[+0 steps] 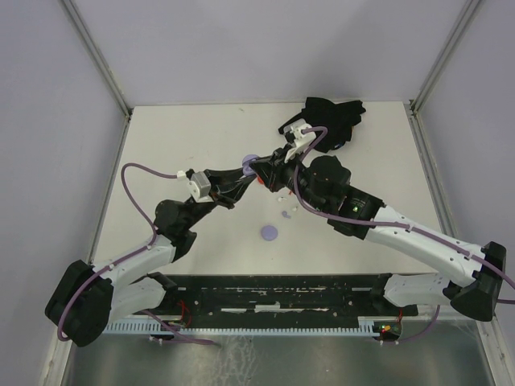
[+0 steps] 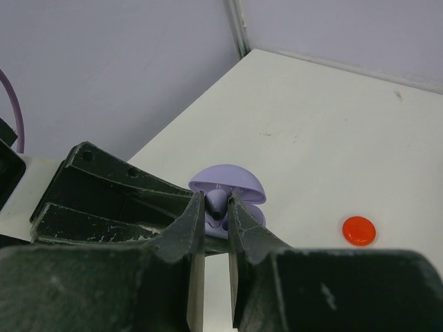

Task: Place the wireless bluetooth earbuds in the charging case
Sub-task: Place the earbud in the charging case.

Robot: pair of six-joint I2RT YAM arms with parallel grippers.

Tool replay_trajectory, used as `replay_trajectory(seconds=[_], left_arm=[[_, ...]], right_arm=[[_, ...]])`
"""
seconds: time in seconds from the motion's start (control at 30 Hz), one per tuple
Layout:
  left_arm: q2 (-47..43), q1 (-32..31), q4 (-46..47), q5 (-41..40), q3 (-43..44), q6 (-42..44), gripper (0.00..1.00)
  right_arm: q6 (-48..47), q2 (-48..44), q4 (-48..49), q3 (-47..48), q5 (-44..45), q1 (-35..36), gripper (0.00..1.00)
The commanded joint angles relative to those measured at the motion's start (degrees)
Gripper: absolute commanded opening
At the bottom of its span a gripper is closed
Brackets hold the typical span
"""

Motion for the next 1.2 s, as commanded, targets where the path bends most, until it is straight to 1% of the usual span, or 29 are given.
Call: replay_trajectory(seconds=[0.0, 0.27, 0.37, 0.73, 1.07, 1.17], left_arm=[[-0.5, -0.1, 4.0, -1.9, 2.2, -2.0, 0.03], [-0.5, -0.2, 3.0, -4.9, 2.2, -2.6, 0.03], [-0.5, -0.2, 2.0, -5.5, 2.2, -1.8, 0.03], [-0.7, -0.2, 0.9, -5.5, 0.9, 0.5, 0.03], [-0.7, -0.2, -0.4, -3.8, 0.1, -0.9, 0.03], [-0.7, -0.2, -0.8, -3.1, -0.3, -1.5, 0.03]], right_arm=[[-0.5, -0.5, 2.7, -0.5, 0.3, 0.3, 0.12], [0.2, -0.8, 0.2, -0.4, 0.9, 0.4, 0.14], [0.9, -0.2, -2.2, 0.7, 1.2, 0.6, 0.18], [2.5, -0.1, -4.1, 1.9, 1.5, 0.8, 0.36], [1.7, -0.3, -7.5, 5.7, -2.7, 0.8, 0.48], [-0.1, -1.3, -10.5, 7.3, -0.9, 0.8, 0.54]])
